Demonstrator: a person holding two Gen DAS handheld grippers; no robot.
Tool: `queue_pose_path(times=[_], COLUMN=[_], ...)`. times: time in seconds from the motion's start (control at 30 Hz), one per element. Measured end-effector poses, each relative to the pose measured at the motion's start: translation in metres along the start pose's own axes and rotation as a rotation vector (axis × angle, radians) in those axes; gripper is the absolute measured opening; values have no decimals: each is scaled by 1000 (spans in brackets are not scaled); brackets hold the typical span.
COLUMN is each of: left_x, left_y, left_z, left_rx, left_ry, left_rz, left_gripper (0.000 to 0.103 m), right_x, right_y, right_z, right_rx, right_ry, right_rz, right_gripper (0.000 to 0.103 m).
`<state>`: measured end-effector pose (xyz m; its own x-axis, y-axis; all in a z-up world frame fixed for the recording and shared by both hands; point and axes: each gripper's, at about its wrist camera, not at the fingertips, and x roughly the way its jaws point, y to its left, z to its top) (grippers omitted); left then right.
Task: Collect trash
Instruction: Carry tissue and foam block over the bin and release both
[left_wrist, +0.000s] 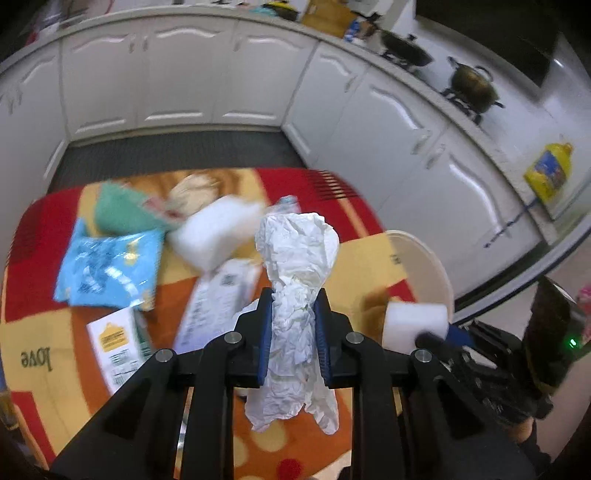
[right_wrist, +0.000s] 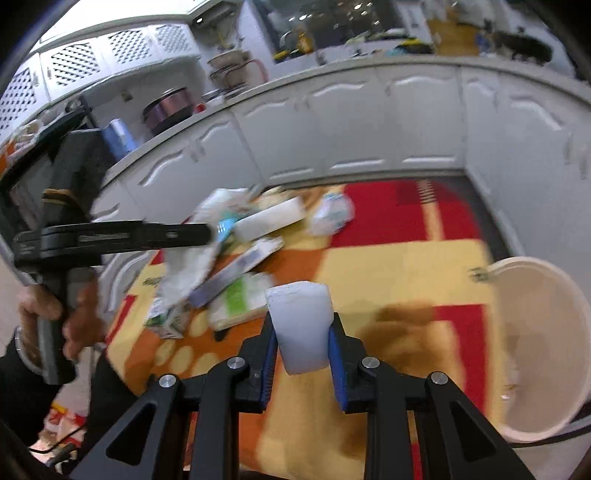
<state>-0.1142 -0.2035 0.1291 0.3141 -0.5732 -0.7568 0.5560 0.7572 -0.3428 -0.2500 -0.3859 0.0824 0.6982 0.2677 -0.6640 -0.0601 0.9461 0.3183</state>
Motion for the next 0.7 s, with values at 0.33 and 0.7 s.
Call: queue_pose_path(times=[0.33,0.7], left_x=[42,118], left_y=[-101,-172], left_z=[18,27], left_rx=[127,179], left_ry=[40,100], left_rz=[-127,-173], left_gripper=[18,18], right_x=[-58,-65], right_y=[-96,-175], right_z=[-9,-34], right_rx=[131,228], right_ry=[-57,-7], right_rz=[-277,-431], right_gripper=[24,25])
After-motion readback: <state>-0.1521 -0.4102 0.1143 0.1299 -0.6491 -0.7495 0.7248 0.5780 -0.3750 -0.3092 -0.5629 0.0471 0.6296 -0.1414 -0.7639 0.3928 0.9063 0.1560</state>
